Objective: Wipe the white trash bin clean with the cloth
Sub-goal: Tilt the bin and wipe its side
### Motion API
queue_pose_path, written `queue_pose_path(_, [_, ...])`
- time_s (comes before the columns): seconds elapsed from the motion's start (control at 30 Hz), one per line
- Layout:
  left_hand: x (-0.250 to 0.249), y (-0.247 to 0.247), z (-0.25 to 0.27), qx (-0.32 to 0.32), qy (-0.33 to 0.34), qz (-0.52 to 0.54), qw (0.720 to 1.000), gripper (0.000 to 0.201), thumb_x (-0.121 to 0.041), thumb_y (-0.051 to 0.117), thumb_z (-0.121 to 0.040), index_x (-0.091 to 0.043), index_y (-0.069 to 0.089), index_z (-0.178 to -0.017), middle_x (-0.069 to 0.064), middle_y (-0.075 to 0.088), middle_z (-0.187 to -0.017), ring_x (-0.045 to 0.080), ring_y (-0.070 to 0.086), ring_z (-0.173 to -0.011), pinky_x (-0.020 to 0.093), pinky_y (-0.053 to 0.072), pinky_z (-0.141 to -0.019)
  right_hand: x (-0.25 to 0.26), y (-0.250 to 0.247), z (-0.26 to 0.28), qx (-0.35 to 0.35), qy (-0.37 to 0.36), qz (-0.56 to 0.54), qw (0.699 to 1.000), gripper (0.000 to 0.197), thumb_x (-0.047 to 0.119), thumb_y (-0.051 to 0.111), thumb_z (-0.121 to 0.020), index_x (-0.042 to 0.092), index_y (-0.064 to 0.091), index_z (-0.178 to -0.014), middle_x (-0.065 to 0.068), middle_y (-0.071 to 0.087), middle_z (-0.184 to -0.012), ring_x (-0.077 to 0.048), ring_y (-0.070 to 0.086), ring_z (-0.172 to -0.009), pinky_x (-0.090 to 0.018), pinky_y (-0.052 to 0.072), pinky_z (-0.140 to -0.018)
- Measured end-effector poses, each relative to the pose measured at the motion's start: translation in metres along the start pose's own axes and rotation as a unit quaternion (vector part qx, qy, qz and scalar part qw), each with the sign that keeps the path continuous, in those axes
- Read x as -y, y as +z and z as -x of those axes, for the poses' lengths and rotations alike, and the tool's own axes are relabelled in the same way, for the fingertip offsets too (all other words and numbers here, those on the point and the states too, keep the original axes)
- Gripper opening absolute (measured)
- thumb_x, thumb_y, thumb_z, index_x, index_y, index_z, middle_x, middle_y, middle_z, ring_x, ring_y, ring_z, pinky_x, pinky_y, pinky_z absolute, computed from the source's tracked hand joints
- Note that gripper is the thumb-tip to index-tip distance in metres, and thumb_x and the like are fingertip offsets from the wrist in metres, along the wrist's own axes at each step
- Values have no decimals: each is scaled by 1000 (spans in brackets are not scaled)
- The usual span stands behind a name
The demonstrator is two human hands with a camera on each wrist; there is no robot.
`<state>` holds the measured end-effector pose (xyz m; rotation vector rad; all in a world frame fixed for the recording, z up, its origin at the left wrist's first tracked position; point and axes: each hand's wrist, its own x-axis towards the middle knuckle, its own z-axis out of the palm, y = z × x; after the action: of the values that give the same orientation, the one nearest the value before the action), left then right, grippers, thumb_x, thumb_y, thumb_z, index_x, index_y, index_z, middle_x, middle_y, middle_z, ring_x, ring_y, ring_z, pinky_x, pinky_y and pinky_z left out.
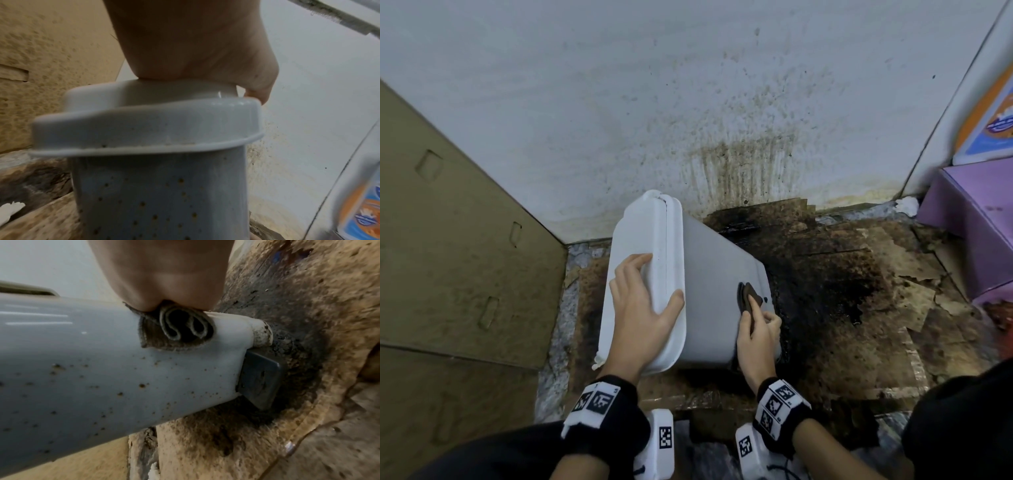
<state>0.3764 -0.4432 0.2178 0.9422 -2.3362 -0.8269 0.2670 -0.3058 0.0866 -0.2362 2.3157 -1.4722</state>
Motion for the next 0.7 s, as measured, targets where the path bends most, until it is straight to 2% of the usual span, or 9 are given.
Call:
queue_pose_path(0.1, [-5, 5, 0, 0, 6, -6, 1000, 72, -51, 57, -81, -18, 39, -143, -8, 33, -143, 10, 28, -129, 29, 24, -113, 21, -1, 4, 10, -8, -33, 999, 41, 18, 45, -108, 17, 49, -149, -5, 39, -116, -14, 47, -100, -16, 36, -99])
queue_pose_path(0.2, [-9, 8, -1, 1, 13, -19, 1000, 72, -51, 57, -82, -17, 39, -143, -5, 35, -143, 12, 29, -131, 25, 21, -113, 52, 3, 17, 43, -69, -97, 992, 41, 16, 45, -108, 16, 49, -149, -2, 39, -116, 4, 47, -102, -1, 34, -94])
queue_pose_path(0.23, [-9, 9, -1, 3, 15, -24, 1000, 72, -51, 56, -82, -17, 39, -143, -3, 36, -143, 14, 30, -132, 24, 20, -112, 62, 4, 22, 59, -95, -112, 987, 42, 17, 45, -108, 17, 49, -149, 0, 39, -116, 6, 48, -104, -1, 34, -95])
queue_pose_path(0.33, [-11, 9, -1, 5, 18, -33, 999, 72, -53, 55, -83, -17, 39, -143, -1, 38, -143, 18, 33, -134, 23, 20, -112, 84, 1, 38, 106, -155, -136, 973, 43, 20, 44, -109, 22, 47, -152, 3, 39, -118, -5, 53, -108, -12, 42, -101])
queue_pose_path(0.4, [-14, 11, -1, 7, 17, -38, 999, 73, -55, 54, -83, -17, 39, -144, 0, 38, -144, 20, 34, -135, 26, 22, -114, 86, -6, 40, 124, -170, -139, 968, 42, 20, 43, -109, 28, 48, -150, 3, 41, -119, -9, 56, -108, -15, 44, -100])
queue_pose_path(0.5, [-24, 17, 0, 6, 20, -46, 999, 74, -57, 52, -84, -18, 40, -145, 0, 37, -146, 21, 34, -134, 32, 26, -116, 84, -21, 31, 125, -130, -146, 973, 37, 22, 43, -110, 41, 49, -141, 7, 48, -123, 5, 55, -112, -14, 43, -103])
queue_pose_path(0.57, [-38, 24, 2, -1, 18, -45, 999, 73, -60, 50, -87, -18, 41, -146, -2, 37, -148, 20, 33, -135, 28, 23, -114, 87, -34, 24, 126, -67, -202, 969, 33, 27, 42, -110, 36, 52, -140, 16, 56, -128, 15, 54, -114, -16, 44, -105])
queue_pose_path(0.63, [-54, 32, 5, -2, 18, -38, 999, 72, -62, 46, -90, -19, 41, -147, -3, 37, -150, 18, 31, -137, 26, 22, -114, 95, -49, 18, 127, -10, -280, 952, 33, 28, 42, -110, 33, 50, -141, 20, 62, -128, 16, 59, -108, -13, 47, -95])
queue_pose_path(0.7, [-70, 41, 8, -2, 24, -23, 999, 71, -61, 44, -92, -19, 41, -149, -3, 38, -151, 16, 30, -140, 27, 24, -118, 102, -64, 11, 132, 2, -315, 940, 28, 27, 43, -110, 36, 52, -135, 19, 67, -121, 13, 65, -101, -11, 52, -82])
